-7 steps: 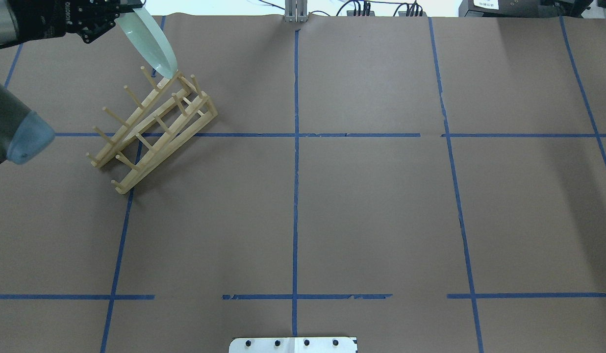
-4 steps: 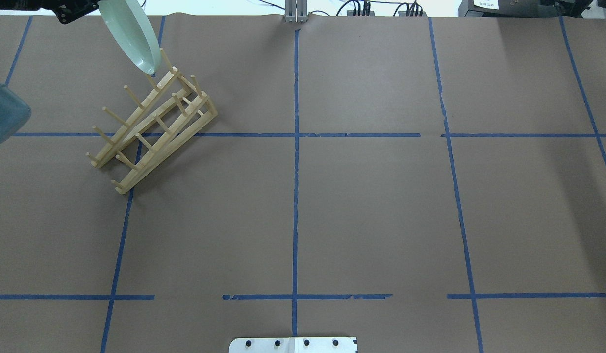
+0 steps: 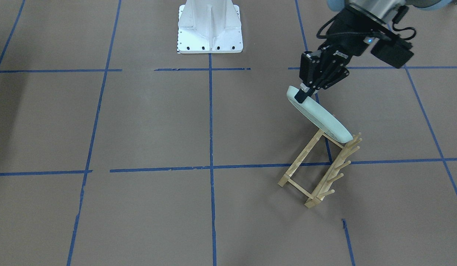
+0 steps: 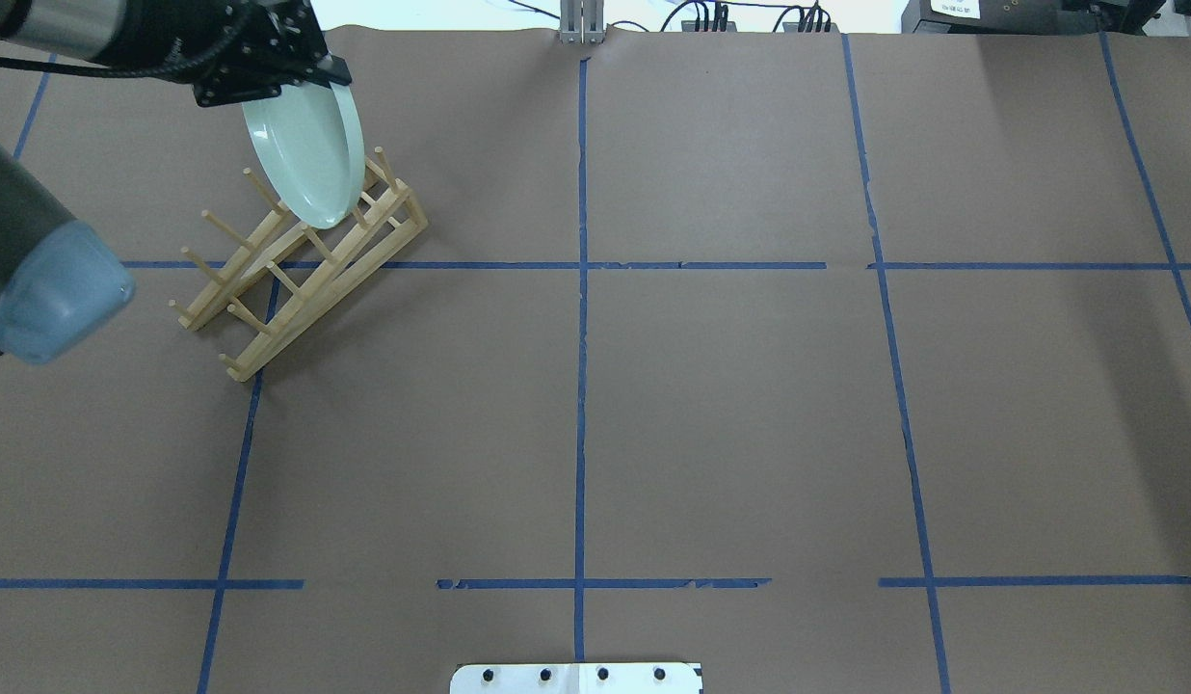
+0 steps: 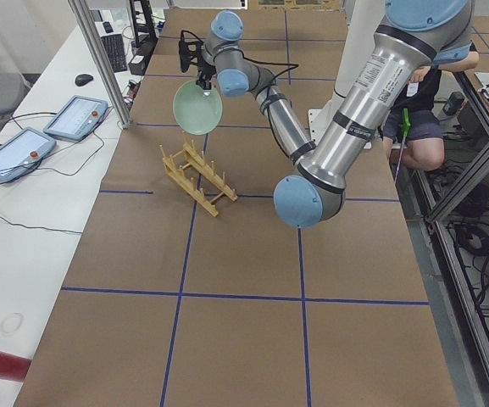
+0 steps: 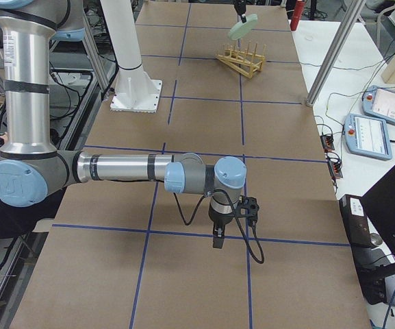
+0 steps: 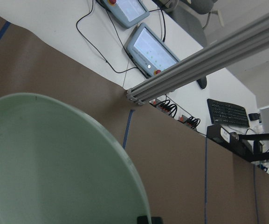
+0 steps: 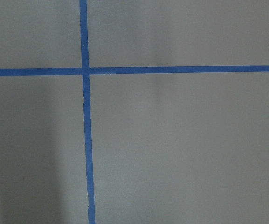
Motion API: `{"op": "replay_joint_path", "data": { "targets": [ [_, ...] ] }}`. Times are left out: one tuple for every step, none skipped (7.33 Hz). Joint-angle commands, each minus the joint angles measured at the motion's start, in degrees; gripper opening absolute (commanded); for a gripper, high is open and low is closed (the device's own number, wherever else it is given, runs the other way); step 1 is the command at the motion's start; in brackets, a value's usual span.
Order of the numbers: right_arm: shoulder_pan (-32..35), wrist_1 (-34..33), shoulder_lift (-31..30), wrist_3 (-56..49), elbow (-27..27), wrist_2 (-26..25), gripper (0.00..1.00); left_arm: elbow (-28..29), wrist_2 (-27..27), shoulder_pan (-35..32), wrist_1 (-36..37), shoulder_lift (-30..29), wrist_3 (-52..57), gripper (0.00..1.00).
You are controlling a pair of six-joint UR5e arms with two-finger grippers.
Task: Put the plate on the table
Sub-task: 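Swing the plate with the left gripper down toward the robot, laying it flat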
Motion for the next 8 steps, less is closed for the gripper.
{"op": "replay_joint_path", "data": {
  "targets": [
    [0.0, -0.1, 0.0, 0.0, 0.0, 0.0, 1.0, -2.3, 14.5, 14.7, 20.3, -4.7, 9.2, 0.0],
    [0.1, 0.0, 0.0, 0.0, 0.0, 0.0, 1.0, 1.0, 21.8, 20.5, 28.8, -9.0, 11.6, 0.0],
    [0.1, 0.0, 0.0, 0.0, 0.0, 0.0, 1.0, 2.8, 22.5, 21.4, 31.8, -10.3, 17.5, 0.0],
    [0.0, -0.1, 0.0, 0.0, 0.0, 0.0, 1.0, 5.3, 23.0, 24.5, 32.0, -10.1, 19.9, 0.0],
    [0.0, 0.0, 0.0, 0.0, 0.0, 0.0, 1.0, 9.5, 27.8, 26.8, 31.6, -10.4, 21.5, 0.0],
    [0.0, -0.1, 0.0, 0.0, 0.0, 0.0, 1.0, 11.5, 29.7, 29.7, 31.4, -10.3, 24.3, 0.0],
    [0.0, 0.0, 0.0, 0.0, 0.0, 0.0, 1.0, 12.2, 29.6, 30.2, 31.3, -10.1, 24.4, 0.0],
    [0.0, 0.0, 0.0, 0.0, 0.0, 0.0, 1.0, 12.3, 29.7, 31.7, 31.2, -9.7, 24.5, 0.0]
  ]
}}
